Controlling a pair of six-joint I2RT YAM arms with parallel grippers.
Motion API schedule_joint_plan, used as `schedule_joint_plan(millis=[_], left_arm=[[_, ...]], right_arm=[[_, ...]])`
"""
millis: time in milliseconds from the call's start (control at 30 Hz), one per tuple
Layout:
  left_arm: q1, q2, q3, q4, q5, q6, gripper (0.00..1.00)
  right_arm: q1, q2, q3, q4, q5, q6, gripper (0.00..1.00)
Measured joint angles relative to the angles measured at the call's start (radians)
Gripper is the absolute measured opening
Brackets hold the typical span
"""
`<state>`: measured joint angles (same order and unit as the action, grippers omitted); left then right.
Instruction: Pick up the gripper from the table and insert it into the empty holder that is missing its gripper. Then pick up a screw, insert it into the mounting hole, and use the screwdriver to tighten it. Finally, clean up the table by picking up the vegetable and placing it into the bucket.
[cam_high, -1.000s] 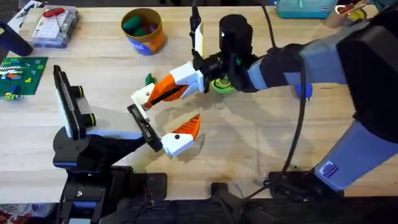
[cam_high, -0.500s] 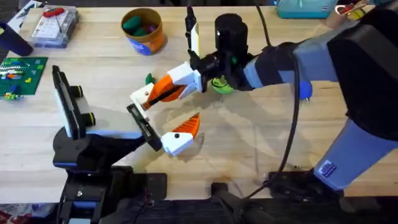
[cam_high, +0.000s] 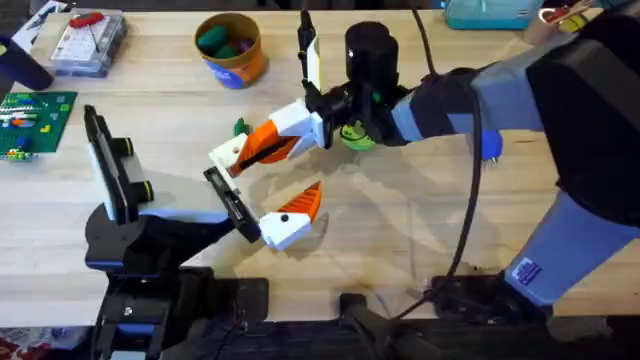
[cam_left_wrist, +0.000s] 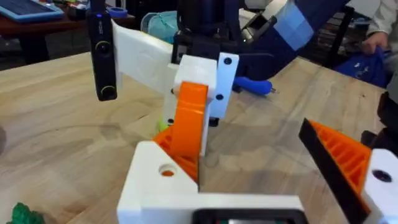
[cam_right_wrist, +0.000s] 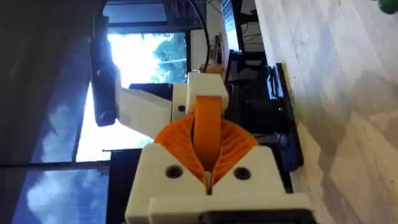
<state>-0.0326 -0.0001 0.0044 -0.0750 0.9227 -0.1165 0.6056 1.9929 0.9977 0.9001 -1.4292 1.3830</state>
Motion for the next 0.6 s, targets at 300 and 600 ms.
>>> schedule_joint_plan(millis=[300,600], left_arm=[[0.0,0.0,0.0,0.0,0.0,0.0,0.988],[-0.001,0.0,0.0,-0.001,0.015,0.001,0.986]], right_arm=[[0.0,0.0,0.0,0.0,0.0,0.0,0.008],[0.004,0.003,0.0,-0.005,0.006,0.003,0.352]])
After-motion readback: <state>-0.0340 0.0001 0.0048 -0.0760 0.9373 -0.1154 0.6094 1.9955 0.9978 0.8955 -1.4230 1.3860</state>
